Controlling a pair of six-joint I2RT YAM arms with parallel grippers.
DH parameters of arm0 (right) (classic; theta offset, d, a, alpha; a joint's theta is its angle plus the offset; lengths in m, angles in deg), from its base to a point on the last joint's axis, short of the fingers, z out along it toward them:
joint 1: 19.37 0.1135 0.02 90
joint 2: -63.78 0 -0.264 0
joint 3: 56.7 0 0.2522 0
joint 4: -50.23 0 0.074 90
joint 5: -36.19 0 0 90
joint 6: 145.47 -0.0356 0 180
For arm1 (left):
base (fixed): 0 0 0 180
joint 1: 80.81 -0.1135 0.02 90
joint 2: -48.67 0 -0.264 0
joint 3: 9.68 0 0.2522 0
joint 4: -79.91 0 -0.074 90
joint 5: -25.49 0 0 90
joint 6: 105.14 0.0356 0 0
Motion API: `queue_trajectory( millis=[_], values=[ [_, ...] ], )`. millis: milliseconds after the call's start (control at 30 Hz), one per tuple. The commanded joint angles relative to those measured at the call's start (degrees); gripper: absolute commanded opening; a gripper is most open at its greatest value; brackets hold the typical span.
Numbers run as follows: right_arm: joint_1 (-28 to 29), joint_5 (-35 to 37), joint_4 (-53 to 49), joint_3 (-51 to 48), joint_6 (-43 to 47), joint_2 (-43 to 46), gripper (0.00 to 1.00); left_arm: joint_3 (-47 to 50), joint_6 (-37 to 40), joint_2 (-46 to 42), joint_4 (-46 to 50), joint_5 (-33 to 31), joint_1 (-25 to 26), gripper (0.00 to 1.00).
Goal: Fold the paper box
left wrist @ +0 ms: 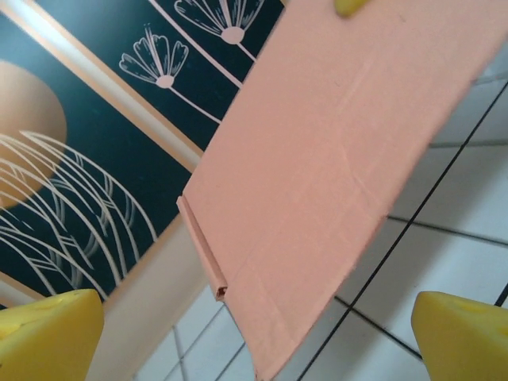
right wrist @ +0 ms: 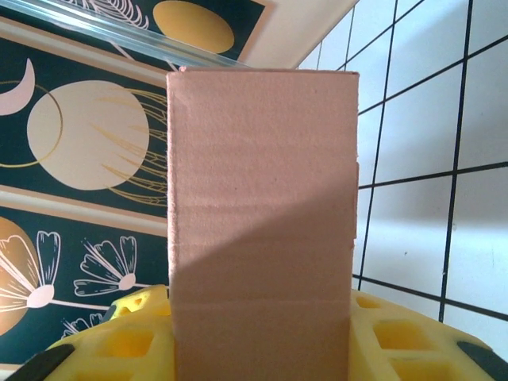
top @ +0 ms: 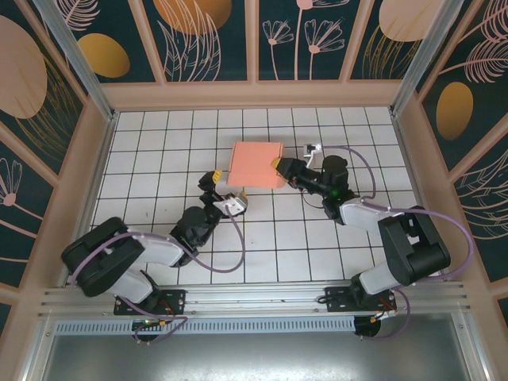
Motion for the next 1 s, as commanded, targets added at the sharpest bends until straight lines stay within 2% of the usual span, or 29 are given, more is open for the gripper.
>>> queue_trajectory(
  millis=[0, 133, 300, 400, 600, 867, 967],
  values=[
    [-0.41, -3.16, 2.58, -2.15, -2.97, 1.18, 0.31, -1.77, 14.8, 6.49, -16.65, -7.67, 1.29, 0.99],
    [-0.26, -4.7, 5.54, -3.92, -5.53, 1.72, 0.31, -4.72, 22.0, 15.43, -28.72, -11.93, 1.75, 0.99],
    [-0.13, -4.83, 5.41, -5.21, -5.8, 2.69, 0.31, -6.6, 21.69, 17.65, -28.93, -11.3, 1.86, 0.97],
    [0.03, -4.97, 6.0, -5.73, -6.46, 2.69, 0.3, -7.17, 20.71, 17.65, -27.58, -11.11, 1.87, 0.92],
    [0.61, -5.47, 7.31, -5.91, -7.44, 2.16, 0.3, -7.38, 19.29, 17.66, -27.16, -10.03, 1.86, 0.75],
    [0.84, -5.49, 8.06, -5.7, -7.86, 1.22, 0.3, -7.44, 18.03, 17.49, -26.23, -9.48, 1.84, 0.47],
    [0.83, -5.41, 8.01, -5.48, -7.84, 0.89, 0.3, -7.35, 17.55, 17.24, -25.68, -9.48, 1.87, 0.42]
  ],
)
